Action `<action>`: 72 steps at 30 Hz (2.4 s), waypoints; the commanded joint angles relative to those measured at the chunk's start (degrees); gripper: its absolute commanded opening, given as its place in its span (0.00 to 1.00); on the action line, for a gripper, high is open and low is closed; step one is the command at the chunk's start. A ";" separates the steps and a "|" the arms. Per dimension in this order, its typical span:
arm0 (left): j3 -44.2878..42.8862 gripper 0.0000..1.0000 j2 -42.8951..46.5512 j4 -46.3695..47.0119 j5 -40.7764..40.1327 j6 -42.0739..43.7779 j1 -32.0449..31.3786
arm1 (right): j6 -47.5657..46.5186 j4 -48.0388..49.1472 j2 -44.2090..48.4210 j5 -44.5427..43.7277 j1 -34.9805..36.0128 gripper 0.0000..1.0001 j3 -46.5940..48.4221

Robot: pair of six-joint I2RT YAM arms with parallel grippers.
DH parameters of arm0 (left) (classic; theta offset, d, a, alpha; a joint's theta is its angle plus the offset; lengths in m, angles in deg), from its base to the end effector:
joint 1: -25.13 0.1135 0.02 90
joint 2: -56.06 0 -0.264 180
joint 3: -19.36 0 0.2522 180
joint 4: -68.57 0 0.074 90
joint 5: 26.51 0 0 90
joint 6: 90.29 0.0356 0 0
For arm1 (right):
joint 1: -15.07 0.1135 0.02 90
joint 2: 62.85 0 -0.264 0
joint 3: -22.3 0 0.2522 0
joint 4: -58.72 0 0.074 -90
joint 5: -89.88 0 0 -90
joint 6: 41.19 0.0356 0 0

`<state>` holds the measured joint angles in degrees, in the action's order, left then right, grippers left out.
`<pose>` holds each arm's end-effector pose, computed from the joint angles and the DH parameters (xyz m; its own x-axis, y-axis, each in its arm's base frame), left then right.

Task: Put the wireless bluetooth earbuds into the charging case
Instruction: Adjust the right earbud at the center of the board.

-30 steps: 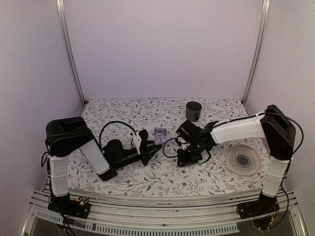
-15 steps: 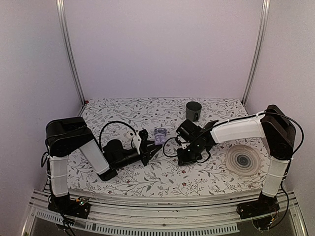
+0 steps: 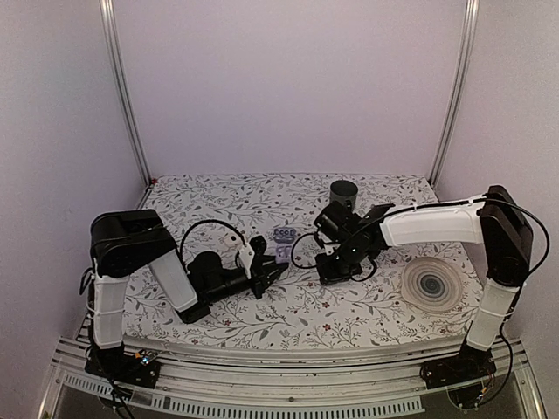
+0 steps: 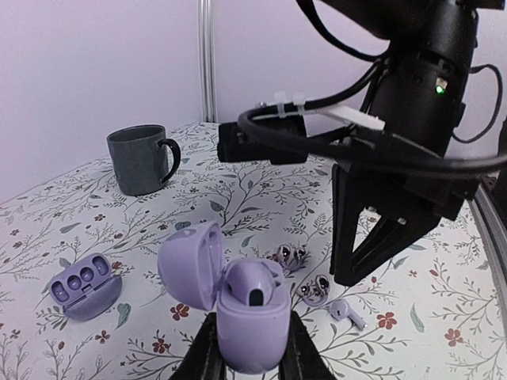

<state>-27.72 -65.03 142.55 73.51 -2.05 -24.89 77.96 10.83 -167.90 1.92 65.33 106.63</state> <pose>0.2104 -0.2606 0.0971 -0.0269 -0.0149 -0.9995 0.8660 0.4992 -0.0308 0.2320 0.2810 0.1772 -0.8982 -0.3190 -0.3024 -0.3884 0.8980 0.2066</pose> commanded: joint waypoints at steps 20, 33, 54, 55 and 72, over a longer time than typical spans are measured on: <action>-0.85 0.00 0.60 16.53 0.13 1.11 -0.79 | -8.28 13.27 2.82 5.61 -1.43 0.33 -10.38; -0.87 0.00 0.78 16.55 0.44 0.74 -0.84 | -14.31 16.85 2.70 10.63 -3.22 0.33 -11.37; -0.53 0.00 1.30 16.60 0.52 1.01 -0.81 | -16.93 17.68 -0.19 8.90 -3.21 0.31 -11.17; -0.52 0.00 1.30 16.58 0.45 0.97 -0.83 | -16.97 17.71 -0.28 8.81 -3.22 0.30 -11.15; -0.60 0.00 1.24 16.58 0.61 0.95 -0.79 | -17.20 18.09 -1.05 9.31 -3.24 0.27 -11.68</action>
<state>-28.42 -65.45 142.55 73.51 -1.37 -25.37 61.37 27.88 -168.25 10.97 62.24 95.61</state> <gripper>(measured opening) 0.197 0.270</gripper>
